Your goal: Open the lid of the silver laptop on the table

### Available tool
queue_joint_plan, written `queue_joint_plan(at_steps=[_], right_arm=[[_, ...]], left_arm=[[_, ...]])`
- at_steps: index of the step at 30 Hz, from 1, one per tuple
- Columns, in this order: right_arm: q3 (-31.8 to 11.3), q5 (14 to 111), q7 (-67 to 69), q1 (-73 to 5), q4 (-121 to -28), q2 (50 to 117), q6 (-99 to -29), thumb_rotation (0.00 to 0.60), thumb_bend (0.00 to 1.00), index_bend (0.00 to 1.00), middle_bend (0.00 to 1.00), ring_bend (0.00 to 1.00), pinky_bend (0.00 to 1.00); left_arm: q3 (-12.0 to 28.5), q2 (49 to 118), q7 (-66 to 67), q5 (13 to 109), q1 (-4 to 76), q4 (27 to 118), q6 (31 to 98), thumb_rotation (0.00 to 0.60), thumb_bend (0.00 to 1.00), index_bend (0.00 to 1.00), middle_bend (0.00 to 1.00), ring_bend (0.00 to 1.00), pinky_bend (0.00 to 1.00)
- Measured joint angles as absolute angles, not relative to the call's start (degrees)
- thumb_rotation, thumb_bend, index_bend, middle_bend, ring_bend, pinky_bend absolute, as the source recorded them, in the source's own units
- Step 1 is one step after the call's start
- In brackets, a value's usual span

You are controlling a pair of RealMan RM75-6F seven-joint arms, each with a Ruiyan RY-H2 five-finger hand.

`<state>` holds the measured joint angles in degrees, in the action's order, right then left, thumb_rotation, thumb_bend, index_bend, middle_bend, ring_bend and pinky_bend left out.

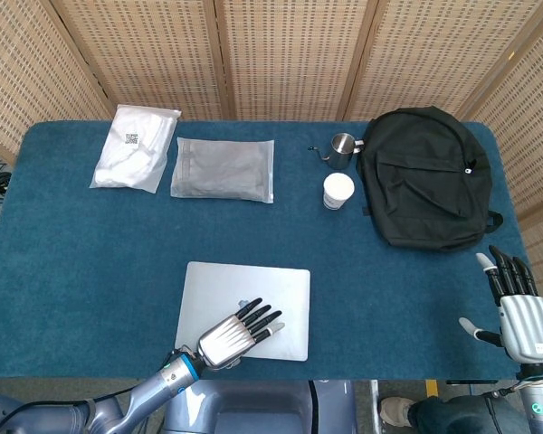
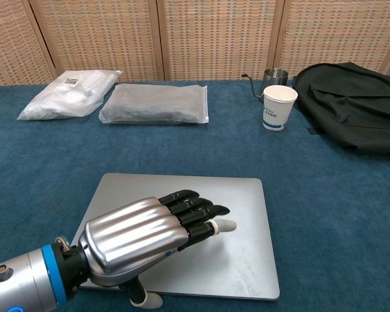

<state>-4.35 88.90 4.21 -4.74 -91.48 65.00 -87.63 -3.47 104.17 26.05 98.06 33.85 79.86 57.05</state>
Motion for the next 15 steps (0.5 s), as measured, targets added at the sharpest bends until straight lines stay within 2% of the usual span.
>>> queue_joint_plan(at_steps=[11,15], right_arm=[[-4.3,88.8,4.4,-4.8,-91.4,65.0,-87.5,0.6,0.0,0.0,0.0,0.0,0.0],[-4.3,88.8,4.6,-4.8,-91.4,65.0,-87.4,0.6,0.0,0.0,0.0,0.0,0.0]], left_arm=[[-3.2,104.1,26.6,97.1,34.3,80.4,57.3,0.6,0.1,0.0,0.0,0.0,0.0],[-3.3,104.2,26.9,96.6,34.4,80.4,57.2,0.6,0.13,0.0,0.0,0.0,0.0]])
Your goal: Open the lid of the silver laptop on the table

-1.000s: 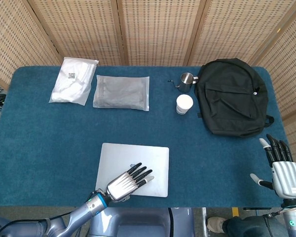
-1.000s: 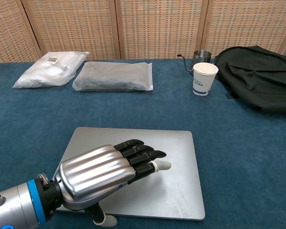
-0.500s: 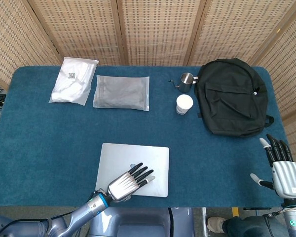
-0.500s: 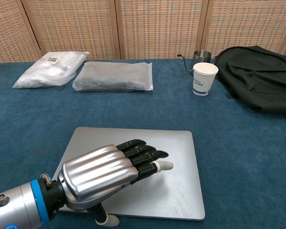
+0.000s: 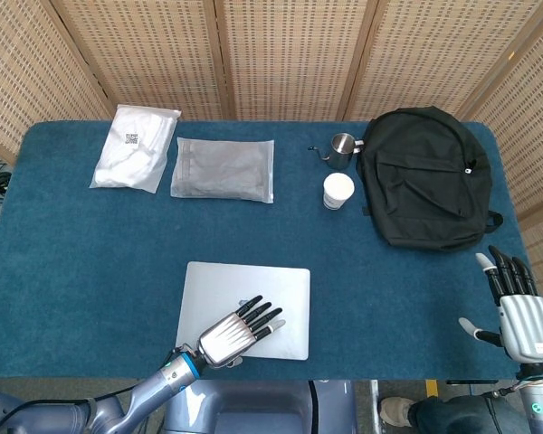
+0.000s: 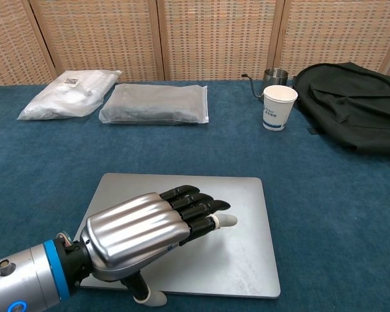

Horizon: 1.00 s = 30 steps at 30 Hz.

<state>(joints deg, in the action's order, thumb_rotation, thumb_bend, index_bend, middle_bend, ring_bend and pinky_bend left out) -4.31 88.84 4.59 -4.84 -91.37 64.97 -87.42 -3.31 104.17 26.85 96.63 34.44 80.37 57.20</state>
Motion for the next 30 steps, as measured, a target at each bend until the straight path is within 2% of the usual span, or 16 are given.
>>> queue_joint_plan(at_steps=[8,20,30], right_arm=[[-4.3,88.8,5.0,-4.9,-91.3,65.0,-87.3,0.6,0.0,0.0,0.0,0.0,0.0],[-4.2,88.8,5.1,-5.0,-91.2,65.0,-87.1,0.6,0.0,0.0,0.0,0.0,0.0],[-4.2,88.8,5.2,-5.0,-91.3,64.9,-87.1,0.6,0.0,0.0,0.0,0.0,0.0]], left_arm=[[-3.4,104.2,26.9,96.3,34.8,80.3,57.3,0.6,0.24,0.0,0.0,0.0,0.0],[-3.3,103.8,27.5,95.9,35.1,80.6,57.7,0.6,0.29,0.0,0.0,0.0,0.0],[-2.3,104.0,30.0,96.1,35.5,80.6,58.6,0.6,0.4,0.0,0.0,0.0,0.0]])
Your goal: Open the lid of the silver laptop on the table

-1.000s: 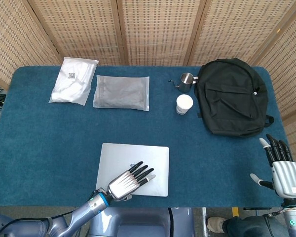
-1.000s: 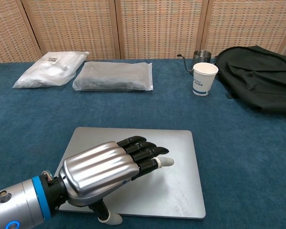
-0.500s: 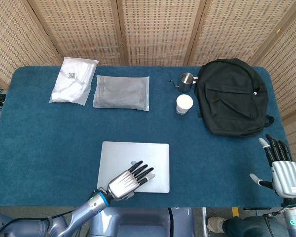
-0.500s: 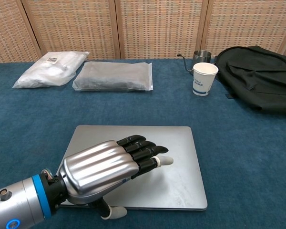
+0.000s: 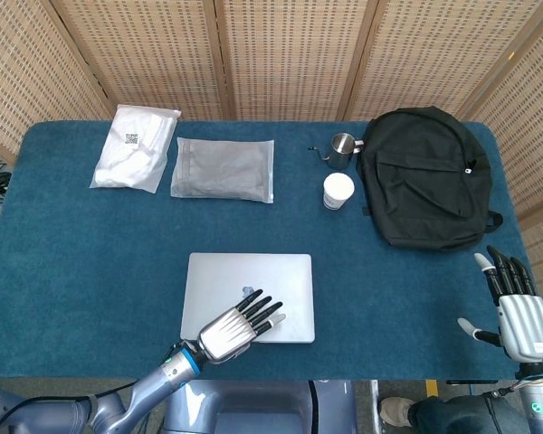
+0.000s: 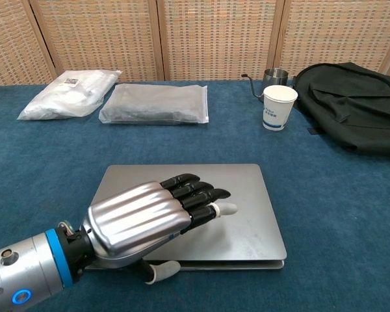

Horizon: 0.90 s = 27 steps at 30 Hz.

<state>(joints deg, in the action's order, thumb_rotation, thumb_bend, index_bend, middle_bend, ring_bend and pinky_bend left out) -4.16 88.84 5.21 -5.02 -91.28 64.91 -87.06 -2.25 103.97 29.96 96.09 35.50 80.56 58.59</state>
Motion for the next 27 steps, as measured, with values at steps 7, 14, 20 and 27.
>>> queue_joint_plan(at_steps=[7,14,20,27], right_arm=[[-4.2,88.8,5.3,-4.9,-91.3,64.9,-87.2,0.6,0.0,0.0,0.0,0.0,0.0],[-4.2,88.7,5.7,-5.0,-91.2,64.8,-87.0,0.6,0.0,0.0,0.0,0.0,0.0],[-4.0,89.0,5.5,-5.1,-91.3,64.8,-87.0,0.6,0.0,0.0,0.0,0.0,0.0],[-3.9,88.9,4.5,-5.3,-91.2,65.1,-86.5,0.6,0.0,0.0,0.0,0.0,0.0]], left_arm=[[0.2,104.3,31.3,96.2,36.2,81.6,60.2,0.6,0.42,0.0,0.0,0.0,0.0],[3.2,103.5,32.9,95.0,37.0,83.4,60.8,0.6,0.42,0.0,0.0,0.0,0.0],[5.0,104.0,32.0,91.7,37.2,82.8,60.6,0.6,0.42,0.0,0.0,0.0,0.0],[6.2,106.2,26.3,89.8,37.7,78.1,60.6,0.6,0.42,0.0,0.0,0.0,0.0]])
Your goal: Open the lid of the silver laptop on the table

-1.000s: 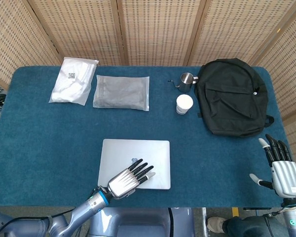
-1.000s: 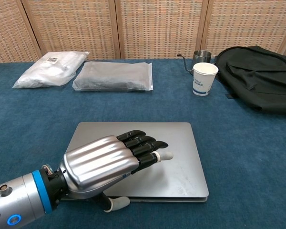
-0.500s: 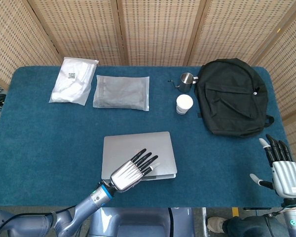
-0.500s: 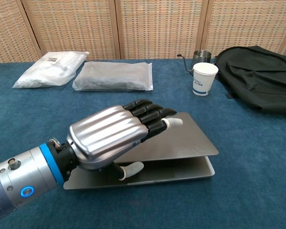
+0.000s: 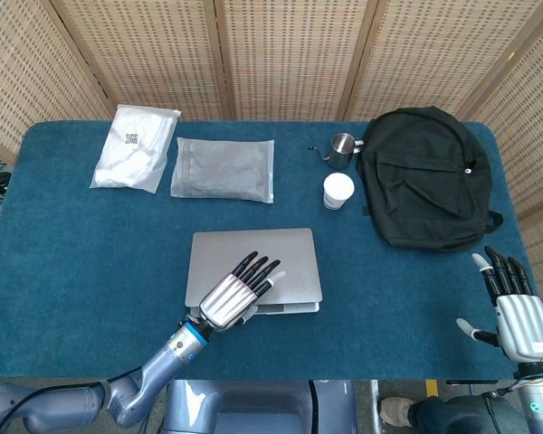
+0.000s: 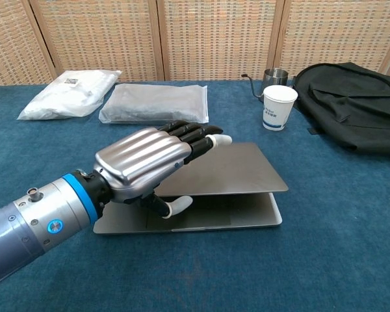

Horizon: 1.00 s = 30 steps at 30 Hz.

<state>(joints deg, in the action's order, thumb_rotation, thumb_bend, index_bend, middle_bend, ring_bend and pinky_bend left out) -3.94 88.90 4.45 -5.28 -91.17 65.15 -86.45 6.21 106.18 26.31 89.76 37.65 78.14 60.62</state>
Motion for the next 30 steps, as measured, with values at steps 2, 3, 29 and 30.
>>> queue_joint_plan(at_steps=[2,3,29,30], right_arm=[[-3.9,88.8,4.1,-5.4,-91.1,65.3,-86.2,0.6,0.0,0.0,0.0,0.0,0.0],[-3.9,88.8,3.9,-5.4,-91.1,65.4,-86.1,0.6,0.0,0.0,0.0,0.0,0.0],[0.0,100.4,8.9,-6.9,-87.7,66.9,-87.5,0.6,0.45,0.19,0.13,0.02,0.17],[0.7,102.4,9.7,-7.2,-87.0,67.2,-87.7,0.6,0.5,0.19,0.13,0.02,0.18]], left_arm=[[6.4,106.7,24.9,89.7,37.9,76.7,60.7,0.6,0.42,0.0,0.0,0.0,0.0],[6.4,107.0,24.4,89.7,38.2,75.8,60.8,0.6,0.42,0.0,0.0,0.0,0.0],[8.6,108.9,22.1,89.5,42.7,68.6,62.6,0.6,0.42,0.0,0.0,0.0,0.0],[8.8,108.8,22.3,89.3,42.9,68.7,62.4,0.6,0.42,0.0,0.0,0.0,0.0]])
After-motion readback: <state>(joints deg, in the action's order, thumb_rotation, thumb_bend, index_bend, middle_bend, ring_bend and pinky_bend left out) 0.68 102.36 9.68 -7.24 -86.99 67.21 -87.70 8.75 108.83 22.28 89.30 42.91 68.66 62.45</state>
